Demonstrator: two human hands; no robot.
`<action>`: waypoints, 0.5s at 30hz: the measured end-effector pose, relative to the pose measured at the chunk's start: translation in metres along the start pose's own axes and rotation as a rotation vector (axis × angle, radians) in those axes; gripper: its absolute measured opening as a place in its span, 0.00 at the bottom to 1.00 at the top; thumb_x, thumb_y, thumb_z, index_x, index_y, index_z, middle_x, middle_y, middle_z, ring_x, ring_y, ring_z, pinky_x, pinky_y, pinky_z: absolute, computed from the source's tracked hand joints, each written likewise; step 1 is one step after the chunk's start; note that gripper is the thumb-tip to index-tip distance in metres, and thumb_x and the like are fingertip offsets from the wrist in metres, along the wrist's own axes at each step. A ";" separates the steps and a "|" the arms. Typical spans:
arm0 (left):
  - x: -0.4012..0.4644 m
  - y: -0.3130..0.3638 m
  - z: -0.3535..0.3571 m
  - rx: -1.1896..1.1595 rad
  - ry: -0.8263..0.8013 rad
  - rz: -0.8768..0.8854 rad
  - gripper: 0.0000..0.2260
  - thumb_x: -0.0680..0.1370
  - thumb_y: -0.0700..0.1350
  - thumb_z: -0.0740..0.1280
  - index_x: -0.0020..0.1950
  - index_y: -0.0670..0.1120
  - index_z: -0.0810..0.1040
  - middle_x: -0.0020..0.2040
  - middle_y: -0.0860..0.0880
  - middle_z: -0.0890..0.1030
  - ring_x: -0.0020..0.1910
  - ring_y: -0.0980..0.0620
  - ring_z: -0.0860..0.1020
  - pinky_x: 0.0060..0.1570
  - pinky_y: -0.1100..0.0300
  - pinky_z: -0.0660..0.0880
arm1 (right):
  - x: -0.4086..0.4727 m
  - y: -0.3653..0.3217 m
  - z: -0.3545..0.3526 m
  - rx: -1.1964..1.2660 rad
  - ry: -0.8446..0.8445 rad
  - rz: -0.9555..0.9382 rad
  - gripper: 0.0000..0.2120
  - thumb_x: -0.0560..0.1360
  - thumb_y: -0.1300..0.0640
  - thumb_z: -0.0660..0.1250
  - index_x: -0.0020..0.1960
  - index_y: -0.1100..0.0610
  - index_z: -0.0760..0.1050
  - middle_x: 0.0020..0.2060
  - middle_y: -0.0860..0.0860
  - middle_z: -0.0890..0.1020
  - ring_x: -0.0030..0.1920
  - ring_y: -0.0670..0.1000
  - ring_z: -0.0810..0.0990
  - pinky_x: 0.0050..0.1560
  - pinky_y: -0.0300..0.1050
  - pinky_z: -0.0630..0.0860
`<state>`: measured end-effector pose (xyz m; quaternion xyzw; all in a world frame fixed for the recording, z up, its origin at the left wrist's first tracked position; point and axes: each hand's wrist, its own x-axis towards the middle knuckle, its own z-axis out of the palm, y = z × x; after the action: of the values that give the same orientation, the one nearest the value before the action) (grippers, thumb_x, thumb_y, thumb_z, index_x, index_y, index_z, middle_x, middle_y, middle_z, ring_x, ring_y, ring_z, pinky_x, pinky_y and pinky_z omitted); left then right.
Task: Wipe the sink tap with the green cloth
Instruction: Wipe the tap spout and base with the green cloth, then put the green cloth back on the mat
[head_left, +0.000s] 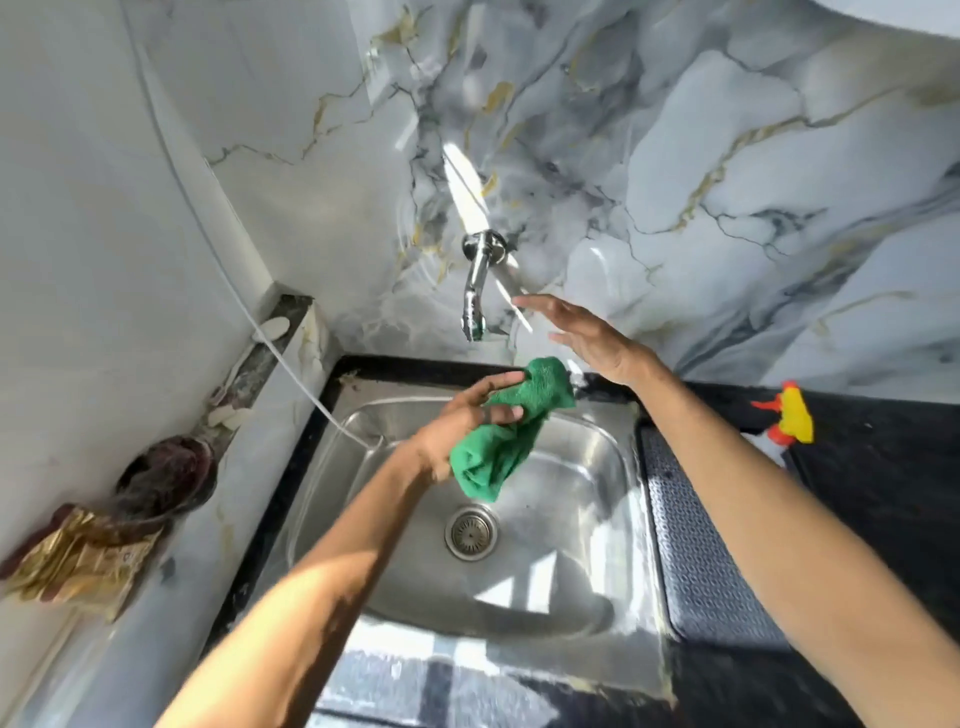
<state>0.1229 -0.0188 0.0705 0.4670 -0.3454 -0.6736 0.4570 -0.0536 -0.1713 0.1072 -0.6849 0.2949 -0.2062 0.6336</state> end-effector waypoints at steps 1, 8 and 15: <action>-0.007 0.001 0.005 -0.113 -0.144 -0.103 0.24 0.76 0.38 0.70 0.73 0.45 0.75 0.66 0.41 0.80 0.60 0.43 0.82 0.63 0.50 0.80 | -0.016 0.004 -0.003 0.061 -0.094 0.068 0.47 0.61 0.19 0.70 0.73 0.43 0.74 0.79 0.48 0.71 0.81 0.50 0.64 0.78 0.56 0.59; 0.006 -0.044 0.063 -0.656 -0.440 -0.440 0.41 0.79 0.70 0.57 0.80 0.40 0.65 0.79 0.37 0.66 0.80 0.39 0.61 0.83 0.40 0.47 | -0.134 0.059 -0.038 0.327 -0.159 0.325 0.48 0.62 0.48 0.87 0.74 0.65 0.70 0.66 0.61 0.81 0.65 0.59 0.81 0.71 0.58 0.75; 0.038 -0.136 0.138 -0.553 -0.275 -0.674 0.49 0.74 0.77 0.52 0.74 0.37 0.73 0.67 0.31 0.79 0.62 0.32 0.81 0.64 0.36 0.72 | -0.261 0.120 -0.078 0.208 0.302 0.670 0.26 0.78 0.79 0.63 0.75 0.69 0.69 0.64 0.65 0.81 0.65 0.65 0.80 0.71 0.66 0.75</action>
<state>-0.0533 -0.0026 -0.0182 0.3200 -0.0386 -0.9074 0.2697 -0.3153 -0.0582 0.0209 -0.4445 0.5700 -0.1152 0.6813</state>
